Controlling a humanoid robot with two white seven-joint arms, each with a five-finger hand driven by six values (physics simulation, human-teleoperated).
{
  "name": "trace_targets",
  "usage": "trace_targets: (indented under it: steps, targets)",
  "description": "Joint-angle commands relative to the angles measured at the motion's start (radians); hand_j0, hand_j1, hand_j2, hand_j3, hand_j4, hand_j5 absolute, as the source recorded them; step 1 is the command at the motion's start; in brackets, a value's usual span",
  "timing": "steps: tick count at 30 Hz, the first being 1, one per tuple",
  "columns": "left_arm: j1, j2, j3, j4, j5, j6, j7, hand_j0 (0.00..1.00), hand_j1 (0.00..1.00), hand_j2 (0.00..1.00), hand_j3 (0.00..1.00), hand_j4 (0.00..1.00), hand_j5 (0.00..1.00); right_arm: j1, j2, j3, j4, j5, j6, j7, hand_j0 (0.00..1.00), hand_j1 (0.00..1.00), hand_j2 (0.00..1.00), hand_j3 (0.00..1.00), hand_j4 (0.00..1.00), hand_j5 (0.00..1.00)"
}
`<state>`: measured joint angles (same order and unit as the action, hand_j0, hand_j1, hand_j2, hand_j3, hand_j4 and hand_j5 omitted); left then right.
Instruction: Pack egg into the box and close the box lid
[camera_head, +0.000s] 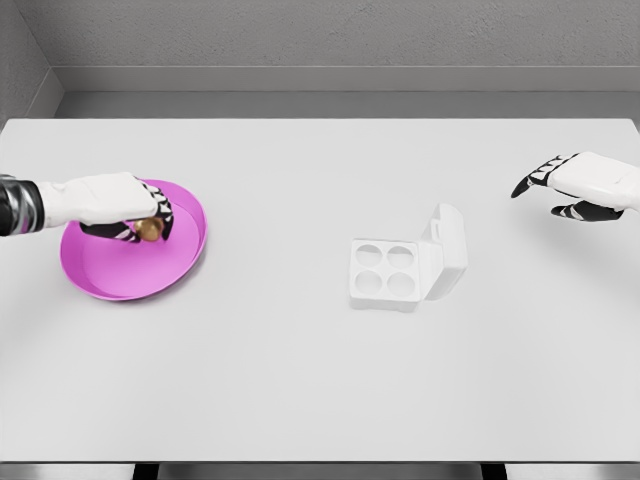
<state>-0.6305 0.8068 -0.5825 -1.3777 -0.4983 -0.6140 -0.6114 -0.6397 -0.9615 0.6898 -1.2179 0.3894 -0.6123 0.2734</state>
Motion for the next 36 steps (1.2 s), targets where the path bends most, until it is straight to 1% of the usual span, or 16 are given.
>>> trace_targets:
  steps: [1,4,8,10,13,21,32,36]
  targets:
    - [0.0,-0.026,0.035,-0.004,0.006,0.003,0.001,0.42,0.42,0.42,0.42,0.42,0.42,0.0,-0.002,-0.001,-0.002,-0.006,0.001,0.0,0.69,0.69,0.69,0.69,0.69,0.69]
    - [0.006,-0.035,0.038,-0.006,0.004,0.003,0.001,0.39,0.39,0.39,0.39,0.39,0.39,0.0,-0.002,-0.001,-0.002,-0.006,0.001,0.0,0.69,0.69,0.69,0.69,0.69,0.69]
    - [0.011,-0.087,0.092,-0.006,-0.025,0.003,0.001,0.39,0.39,0.39,0.39,0.39,0.39,0.0,-0.002,-0.001,-0.002,-0.006,0.001,0.0,0.69,0.69,0.69,0.69,0.69,0.69]
    - [0.011,-0.103,0.093,-0.006,-0.025,0.003,0.001,0.39,0.39,0.39,0.39,0.39,0.39,0.0,-0.002,-0.001,-0.002,-0.006,0.001,0.0,0.69,0.69,0.69,0.69,0.69,0.69]
    - [0.011,-0.118,0.101,-0.032,-0.032,0.003,0.001,0.36,0.36,0.36,0.36,0.36,0.36,0.0,-0.002,-0.001,-0.003,-0.006,0.001,0.0,0.69,0.69,0.69,0.69,0.69,0.69]
    - [0.012,-0.189,0.125,-0.034,-0.039,0.003,0.001,0.36,0.36,0.36,0.36,0.36,0.36,0.0,-0.003,-0.001,-0.005,-0.006,0.001,0.0,0.69,0.69,0.69,0.69,0.69,0.69]
    - [0.011,-0.273,0.124,-0.057,-0.068,0.003,0.001,0.37,0.37,0.37,0.37,0.37,0.37,0.002,-0.003,-0.001,-0.003,-0.006,0.001,0.0,0.69,0.69,0.69,0.69,0.69,0.69]
    - [0.012,-0.305,0.116,-0.086,-0.083,0.003,0.001,0.37,0.37,0.37,0.37,0.37,0.37,0.002,-0.003,-0.001,-0.003,-0.006,0.001,0.0,0.69,0.69,0.69,0.69,0.69,0.69]
